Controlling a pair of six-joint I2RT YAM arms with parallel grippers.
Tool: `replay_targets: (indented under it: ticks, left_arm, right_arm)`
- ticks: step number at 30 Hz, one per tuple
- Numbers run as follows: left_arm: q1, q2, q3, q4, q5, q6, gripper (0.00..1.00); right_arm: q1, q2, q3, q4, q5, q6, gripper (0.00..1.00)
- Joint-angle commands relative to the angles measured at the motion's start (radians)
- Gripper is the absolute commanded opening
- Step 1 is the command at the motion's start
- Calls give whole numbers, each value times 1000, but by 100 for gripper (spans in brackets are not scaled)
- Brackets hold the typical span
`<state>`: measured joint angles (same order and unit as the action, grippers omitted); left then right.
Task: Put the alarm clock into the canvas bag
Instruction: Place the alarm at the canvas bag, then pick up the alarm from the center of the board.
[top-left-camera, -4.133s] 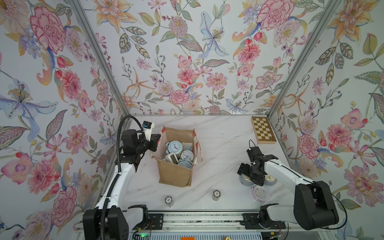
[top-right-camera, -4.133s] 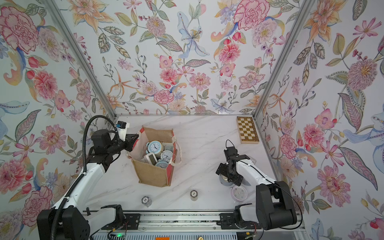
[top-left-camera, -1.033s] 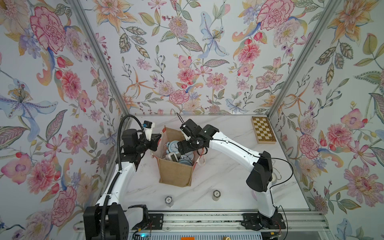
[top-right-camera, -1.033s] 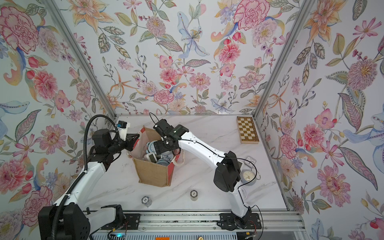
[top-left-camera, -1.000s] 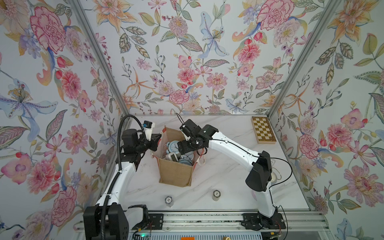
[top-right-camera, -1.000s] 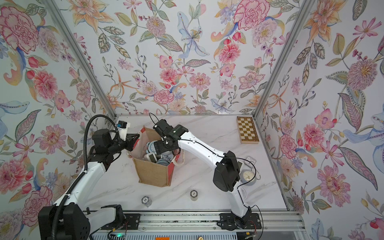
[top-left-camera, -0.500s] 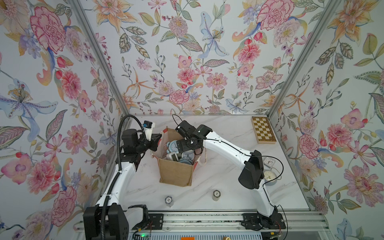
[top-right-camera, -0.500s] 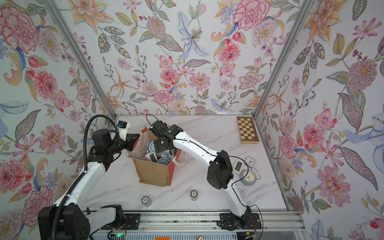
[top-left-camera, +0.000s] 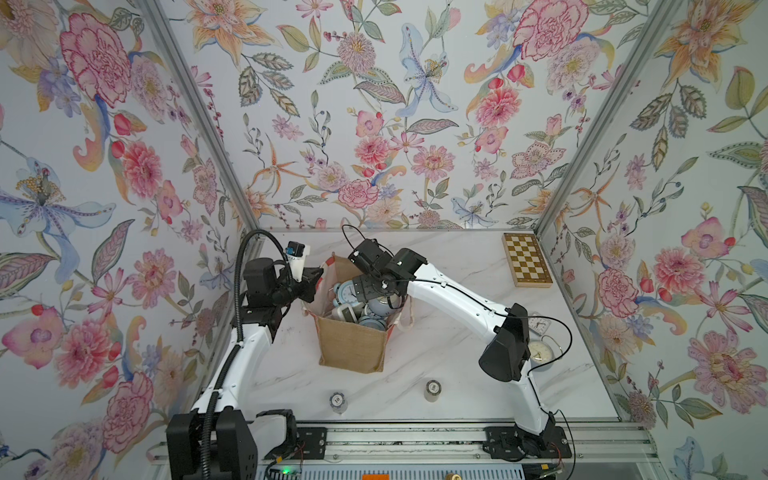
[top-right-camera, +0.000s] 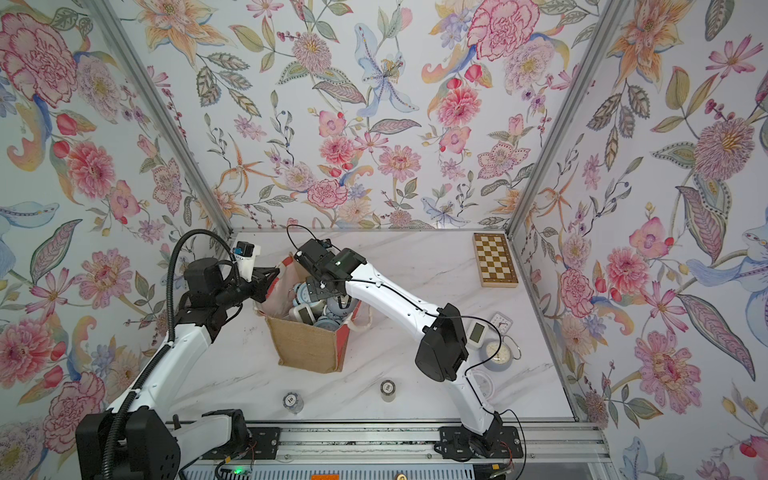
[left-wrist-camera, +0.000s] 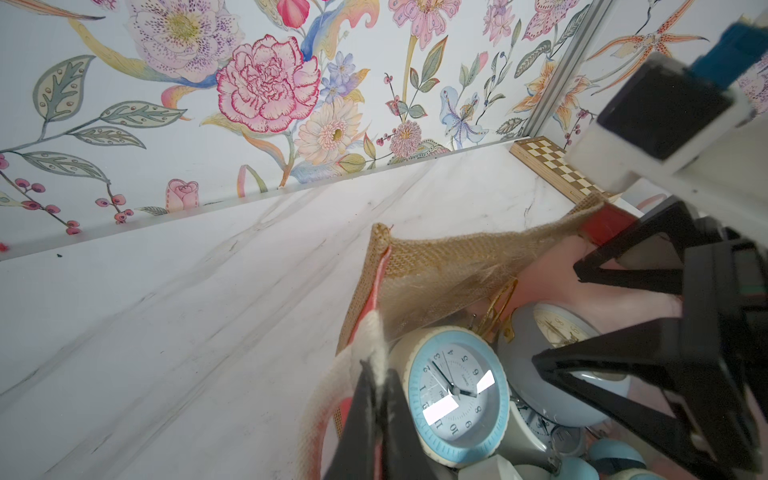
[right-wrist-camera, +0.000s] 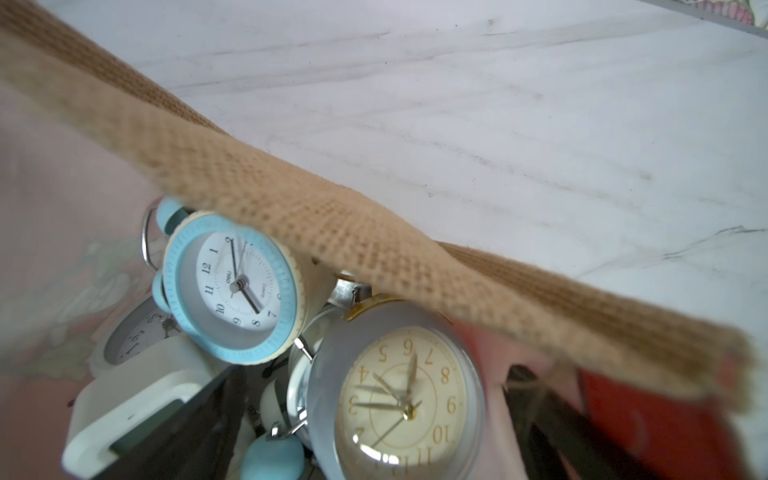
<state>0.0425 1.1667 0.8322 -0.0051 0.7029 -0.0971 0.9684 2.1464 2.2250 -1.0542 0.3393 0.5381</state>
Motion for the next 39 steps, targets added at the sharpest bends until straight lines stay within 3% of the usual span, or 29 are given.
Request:
replay_targets:
  ticks: [1, 12, 25, 33, 39]
  left_arm:
    - [-6, -24, 5, 14, 6, -8, 0]
    - [-6, -26, 5, 11, -3, -9, 0]
    - [-6, -25, 7, 7, -6, -7, 0]
    - [-6, -22, 7, 9, -6, -7, 0]
    - [-7, -25, 5, 10, -8, -7, 0]
  right_arm:
    - [3, -65, 37, -27, 48, -24, 99]
    - [-23, -186, -12, -28, 181, -121, 99]
    - [-234, -410, -335, -8, 192, -124, 99]
    - [-436, -639, -674, 150, 85, -151, 99]
    - [-647, -813, -932, 266, -106, -142, 99]
